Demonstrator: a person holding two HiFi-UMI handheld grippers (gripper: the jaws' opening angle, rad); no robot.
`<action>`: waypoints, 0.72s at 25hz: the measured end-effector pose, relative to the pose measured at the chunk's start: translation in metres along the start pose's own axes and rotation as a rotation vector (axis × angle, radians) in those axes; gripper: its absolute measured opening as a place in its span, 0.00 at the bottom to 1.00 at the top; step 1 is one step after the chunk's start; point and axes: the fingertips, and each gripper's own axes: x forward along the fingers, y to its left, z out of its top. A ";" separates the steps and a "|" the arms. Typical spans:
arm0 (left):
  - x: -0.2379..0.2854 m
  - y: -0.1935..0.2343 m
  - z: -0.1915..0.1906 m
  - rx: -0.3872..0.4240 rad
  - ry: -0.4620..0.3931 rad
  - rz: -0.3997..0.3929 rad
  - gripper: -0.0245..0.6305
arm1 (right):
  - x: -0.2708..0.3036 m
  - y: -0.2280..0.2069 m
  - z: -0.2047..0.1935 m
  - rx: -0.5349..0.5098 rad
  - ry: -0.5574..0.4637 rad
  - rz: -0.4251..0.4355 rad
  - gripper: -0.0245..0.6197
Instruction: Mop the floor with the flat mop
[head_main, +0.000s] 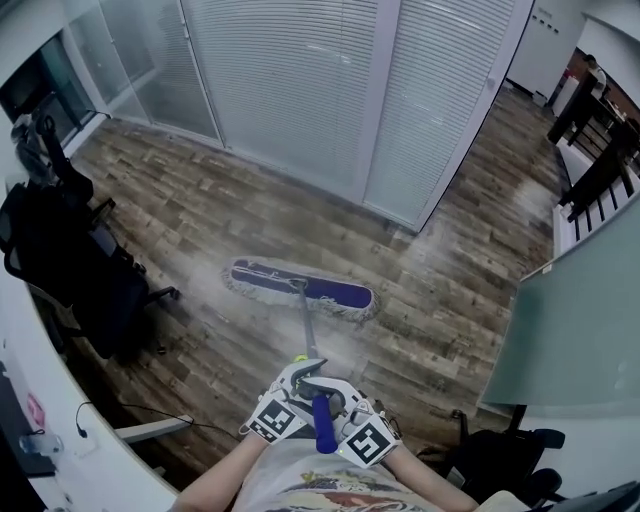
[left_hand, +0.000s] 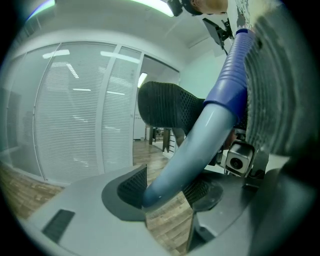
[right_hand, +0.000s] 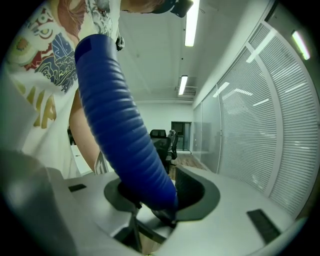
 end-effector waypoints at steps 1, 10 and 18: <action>0.005 0.018 0.002 -0.004 -0.001 0.001 0.31 | 0.010 -0.016 0.001 -0.003 0.003 0.002 0.29; 0.061 0.204 0.030 -0.005 -0.004 -0.002 0.32 | 0.110 -0.184 0.012 -0.016 0.014 0.001 0.29; 0.146 0.337 0.035 0.005 0.003 0.034 0.33 | 0.160 -0.328 -0.013 0.024 -0.011 0.008 0.29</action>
